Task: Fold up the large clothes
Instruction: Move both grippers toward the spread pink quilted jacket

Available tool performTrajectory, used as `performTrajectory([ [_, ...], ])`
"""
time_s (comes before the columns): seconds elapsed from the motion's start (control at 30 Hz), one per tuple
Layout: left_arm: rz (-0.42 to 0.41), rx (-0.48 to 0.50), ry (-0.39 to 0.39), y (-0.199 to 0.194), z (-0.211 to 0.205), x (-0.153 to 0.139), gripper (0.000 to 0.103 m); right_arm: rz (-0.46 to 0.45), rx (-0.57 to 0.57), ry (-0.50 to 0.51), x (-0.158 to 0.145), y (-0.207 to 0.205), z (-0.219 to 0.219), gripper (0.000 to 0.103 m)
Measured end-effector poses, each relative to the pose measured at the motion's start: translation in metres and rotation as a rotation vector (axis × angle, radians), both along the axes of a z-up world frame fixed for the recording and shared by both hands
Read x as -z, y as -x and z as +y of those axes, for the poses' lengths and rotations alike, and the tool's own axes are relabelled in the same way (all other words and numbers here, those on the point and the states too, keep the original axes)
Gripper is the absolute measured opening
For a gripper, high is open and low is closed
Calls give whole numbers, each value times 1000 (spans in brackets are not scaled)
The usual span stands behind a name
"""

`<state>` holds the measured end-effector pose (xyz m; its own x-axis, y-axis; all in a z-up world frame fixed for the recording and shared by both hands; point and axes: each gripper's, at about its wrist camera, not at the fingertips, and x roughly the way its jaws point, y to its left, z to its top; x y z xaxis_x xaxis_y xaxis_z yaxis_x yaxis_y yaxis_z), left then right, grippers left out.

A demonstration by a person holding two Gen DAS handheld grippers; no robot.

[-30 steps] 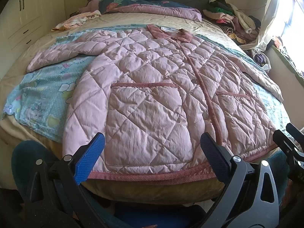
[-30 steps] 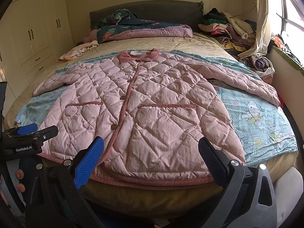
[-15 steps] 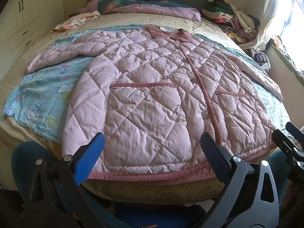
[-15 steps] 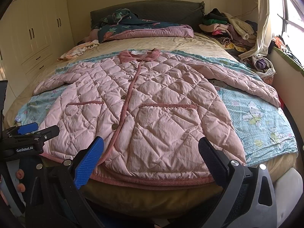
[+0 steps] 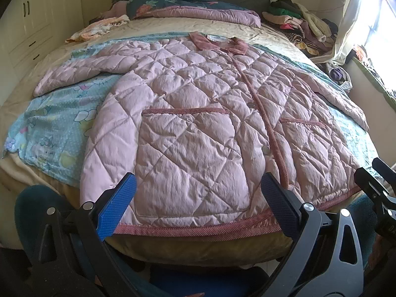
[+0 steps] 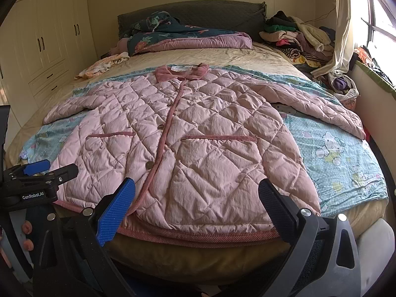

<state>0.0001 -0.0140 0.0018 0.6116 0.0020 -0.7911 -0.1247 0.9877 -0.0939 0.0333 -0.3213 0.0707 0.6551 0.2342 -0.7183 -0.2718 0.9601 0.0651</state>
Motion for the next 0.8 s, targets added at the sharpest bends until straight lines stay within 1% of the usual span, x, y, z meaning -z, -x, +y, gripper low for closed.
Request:
performTrajectory([
  [0.4, 6, -1, -1, -4, -1, 0, 94, 5, -2, 3, -1, -4, 0, 99],
  [0.47, 10, 10, 13, -13, 1, -2, 94, 5, 1, 4, -1, -9, 0, 99],
  [0.7, -5, 16, -4, -44, 7, -6, 94, 3, -2, 3, -11, -39, 3, 99],
  [0.8, 4, 38, -4, -57, 4, -5, 94, -5, -8, 18, -15, -52, 6, 99],
])
